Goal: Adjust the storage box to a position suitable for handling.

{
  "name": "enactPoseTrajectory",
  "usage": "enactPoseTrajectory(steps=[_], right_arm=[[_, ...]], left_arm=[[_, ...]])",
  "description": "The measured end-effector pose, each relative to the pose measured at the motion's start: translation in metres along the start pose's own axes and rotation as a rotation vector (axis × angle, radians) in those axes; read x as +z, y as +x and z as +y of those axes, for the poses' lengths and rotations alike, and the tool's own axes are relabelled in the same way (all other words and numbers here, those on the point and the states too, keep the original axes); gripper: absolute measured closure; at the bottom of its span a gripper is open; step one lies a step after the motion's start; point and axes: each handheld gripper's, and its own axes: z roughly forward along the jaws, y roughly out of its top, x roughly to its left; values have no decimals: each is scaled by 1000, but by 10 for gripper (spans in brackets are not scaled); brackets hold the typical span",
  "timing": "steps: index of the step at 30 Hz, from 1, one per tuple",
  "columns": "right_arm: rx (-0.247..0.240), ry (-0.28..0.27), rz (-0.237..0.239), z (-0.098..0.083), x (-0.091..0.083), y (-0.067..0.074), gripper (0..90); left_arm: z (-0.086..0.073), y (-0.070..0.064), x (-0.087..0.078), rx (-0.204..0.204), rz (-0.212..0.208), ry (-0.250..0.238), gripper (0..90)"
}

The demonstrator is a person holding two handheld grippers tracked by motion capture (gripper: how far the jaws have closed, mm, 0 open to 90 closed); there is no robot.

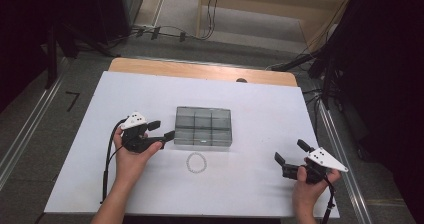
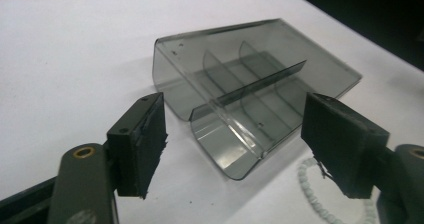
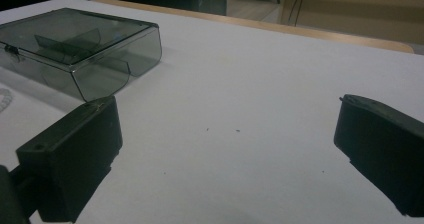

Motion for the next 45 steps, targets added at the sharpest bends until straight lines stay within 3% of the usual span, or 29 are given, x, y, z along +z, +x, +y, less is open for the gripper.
enactPoseTrajectory(steps=[9, 13, 21, 26, 30, 38, 45], right_arm=[[-24, 13, 11, 2, 2, 2, 0], [16, 11, 49, 5, 5, 4, 0], [-10, 14, 149, 19, 8, 21, 0], [-2, 31, 185, 30, 11, 34, 0], [-22, 34, 178, 36, 11, 41, 0], [4, 43, 285, 58, 21, 54, 0], [-15, 63, 320, 76, 34, 71, 0]], left_arm=[[-2, -4, 0, 2, -60, -15, 78], [-2, -2, -3, 6, -98, -18, 21], [-4, -8, 1, 31, -122, 3, 2], [-5, -9, 3, 30, -137, 3, 0], [-5, -9, 3, 34, -139, 5, 0], [-4, -8, 3, 30, -153, -2, 0], [-3, -10, 3, 23, -178, -9, 0]])
